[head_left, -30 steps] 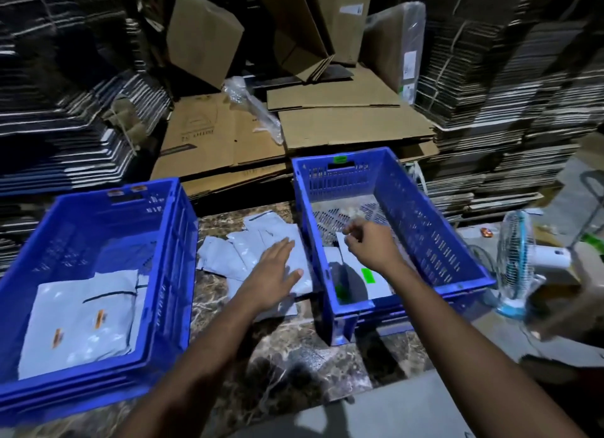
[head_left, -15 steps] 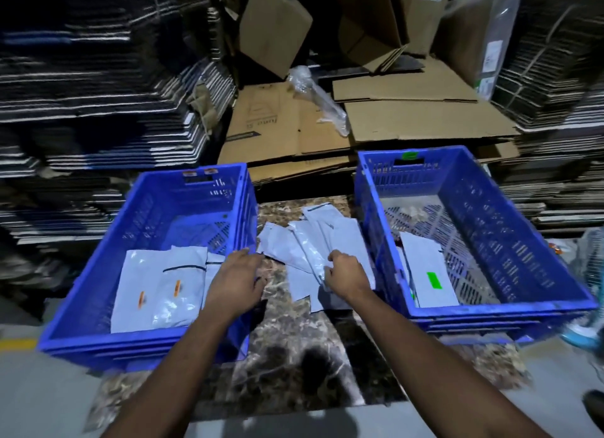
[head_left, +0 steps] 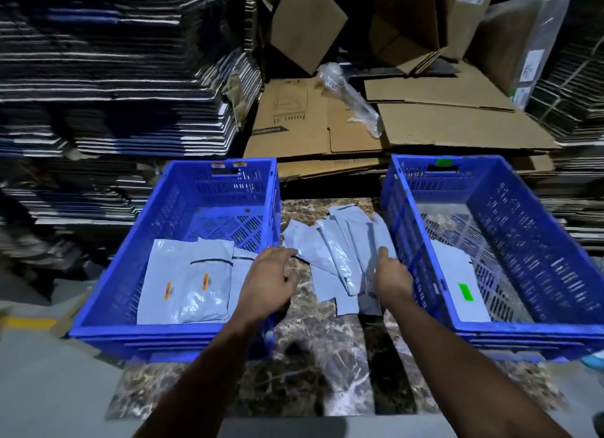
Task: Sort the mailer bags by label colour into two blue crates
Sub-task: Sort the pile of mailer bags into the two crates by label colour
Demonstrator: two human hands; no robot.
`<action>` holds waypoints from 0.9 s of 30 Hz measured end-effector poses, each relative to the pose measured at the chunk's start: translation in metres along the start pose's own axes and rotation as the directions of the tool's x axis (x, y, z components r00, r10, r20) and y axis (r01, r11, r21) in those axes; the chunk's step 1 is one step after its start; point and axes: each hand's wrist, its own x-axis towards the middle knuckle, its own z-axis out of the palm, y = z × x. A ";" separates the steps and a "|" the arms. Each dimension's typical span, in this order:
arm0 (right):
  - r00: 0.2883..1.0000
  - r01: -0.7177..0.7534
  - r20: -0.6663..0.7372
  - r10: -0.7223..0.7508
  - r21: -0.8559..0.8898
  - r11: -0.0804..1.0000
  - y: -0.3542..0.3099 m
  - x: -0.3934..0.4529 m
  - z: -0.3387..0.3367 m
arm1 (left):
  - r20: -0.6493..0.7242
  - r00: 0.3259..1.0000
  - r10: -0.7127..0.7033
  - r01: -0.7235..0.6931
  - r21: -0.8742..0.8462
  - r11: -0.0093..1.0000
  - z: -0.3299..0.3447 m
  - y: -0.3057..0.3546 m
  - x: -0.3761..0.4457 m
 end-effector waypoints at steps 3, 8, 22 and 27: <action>0.986 -0.057 -0.141 0.089 0.216 0.975 0.007 -0.009 -0.024 | -0.030 0.999 0.015 -0.016 -0.011 1.000 0.002 -0.001 0.001; 0.964 0.202 -0.264 0.027 0.795 0.572 0.009 -0.047 -0.058 | -0.058 0.998 0.012 -0.014 -0.044 0.999 0.001 0.006 -0.004; 0.856 0.261 -0.127 -0.501 0.943 0.207 0.018 -0.116 -0.089 | 0.033 0.995 -0.098 0.078 -0.865 0.495 -0.004 0.080 -0.033; 0.862 0.285 -0.127 -0.490 0.922 0.262 0.025 -0.115 -0.092 | 0.016 0.998 -0.067 0.047 -0.869 0.493 0.000 0.091 -0.033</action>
